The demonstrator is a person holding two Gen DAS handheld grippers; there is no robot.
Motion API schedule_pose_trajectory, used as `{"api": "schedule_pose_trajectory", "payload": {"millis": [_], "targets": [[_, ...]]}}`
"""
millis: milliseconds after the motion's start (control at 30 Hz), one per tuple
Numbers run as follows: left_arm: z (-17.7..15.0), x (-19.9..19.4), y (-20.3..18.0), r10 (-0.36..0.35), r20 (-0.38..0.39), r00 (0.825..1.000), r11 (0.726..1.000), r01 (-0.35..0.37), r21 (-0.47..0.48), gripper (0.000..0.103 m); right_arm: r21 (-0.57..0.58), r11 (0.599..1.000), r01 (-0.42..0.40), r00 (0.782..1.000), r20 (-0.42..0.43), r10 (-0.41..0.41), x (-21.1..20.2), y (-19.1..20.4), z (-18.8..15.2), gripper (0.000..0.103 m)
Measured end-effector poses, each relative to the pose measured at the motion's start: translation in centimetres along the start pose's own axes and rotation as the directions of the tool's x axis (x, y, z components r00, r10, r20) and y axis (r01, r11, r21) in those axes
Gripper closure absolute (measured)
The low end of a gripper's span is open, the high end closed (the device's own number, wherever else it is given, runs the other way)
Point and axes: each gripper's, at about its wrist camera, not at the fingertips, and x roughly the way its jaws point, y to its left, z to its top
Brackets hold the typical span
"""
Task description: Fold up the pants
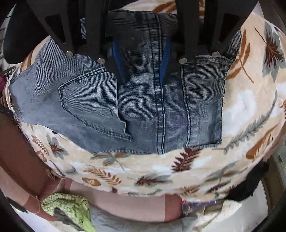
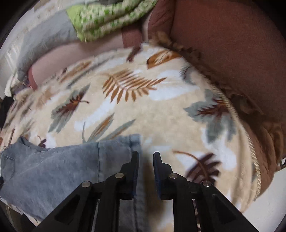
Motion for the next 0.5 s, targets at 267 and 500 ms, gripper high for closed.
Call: {"api": "schedule_pose_trajectory", "payload": {"millis": [267, 500], "targets": [[0.8, -3.3, -5.6, -0.034, 0.088, 0.996, 0.999, 0.03, 0.043, 0.06, -0.105, 0.967, -0.234, 0.972, -0.015, 0.233, -3.7, 2.7, -5.6, 0.084], [0.4, 0.3, -9.1, -0.062, -0.026, 0.998, 0.997, 0.063, 0.033, 0.06, -0.11, 0.962, -0.249, 0.957, -0.18, 0.227, -0.2, 3.4, -8.2, 0.088]]}}
